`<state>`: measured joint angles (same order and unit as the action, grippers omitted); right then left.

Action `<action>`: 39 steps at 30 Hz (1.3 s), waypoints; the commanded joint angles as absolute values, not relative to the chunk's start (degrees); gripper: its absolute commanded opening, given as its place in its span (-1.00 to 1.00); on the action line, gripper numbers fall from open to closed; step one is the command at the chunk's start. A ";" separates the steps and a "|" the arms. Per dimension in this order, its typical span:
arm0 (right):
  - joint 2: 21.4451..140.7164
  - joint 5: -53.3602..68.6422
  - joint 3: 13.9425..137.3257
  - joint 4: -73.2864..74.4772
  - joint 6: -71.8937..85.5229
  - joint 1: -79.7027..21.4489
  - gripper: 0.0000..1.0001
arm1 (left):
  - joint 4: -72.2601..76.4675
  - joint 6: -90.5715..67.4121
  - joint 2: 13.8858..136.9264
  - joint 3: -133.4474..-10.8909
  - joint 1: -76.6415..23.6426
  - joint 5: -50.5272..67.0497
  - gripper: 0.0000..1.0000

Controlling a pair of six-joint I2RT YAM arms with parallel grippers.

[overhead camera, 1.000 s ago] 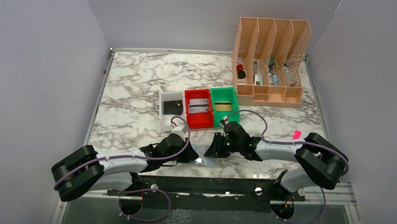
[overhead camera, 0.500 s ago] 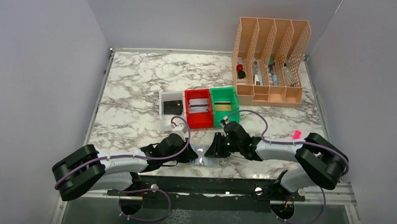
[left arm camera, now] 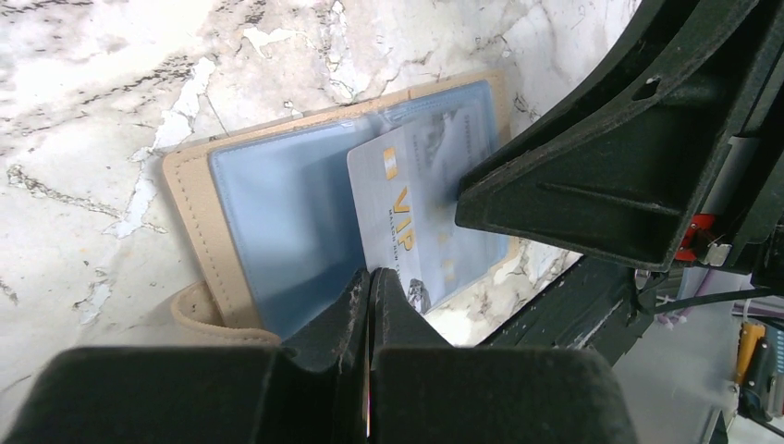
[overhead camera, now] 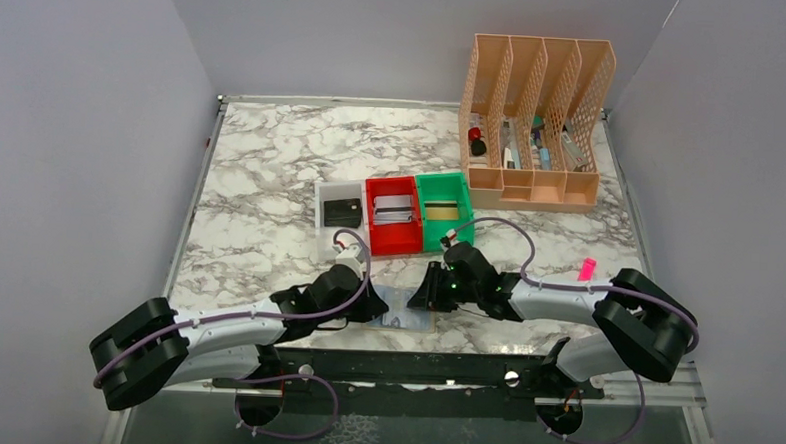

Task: Take the credit cards out of the card holder

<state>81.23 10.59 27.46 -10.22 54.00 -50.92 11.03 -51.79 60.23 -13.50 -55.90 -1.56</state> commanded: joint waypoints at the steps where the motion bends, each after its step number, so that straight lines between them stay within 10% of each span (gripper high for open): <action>1: 81.32 6.14 25.81 -4.93 52.99 -50.89 -0.44 | 7.40 -50.27 58.77 -14.35 -56.17 -3.78 -1.00; 39: 89.77 21.65 27.37 -19.06 50.11 -50.98 -0.23 | 9.50 -51.17 55.41 -14.02 -56.16 -0.84 -0.77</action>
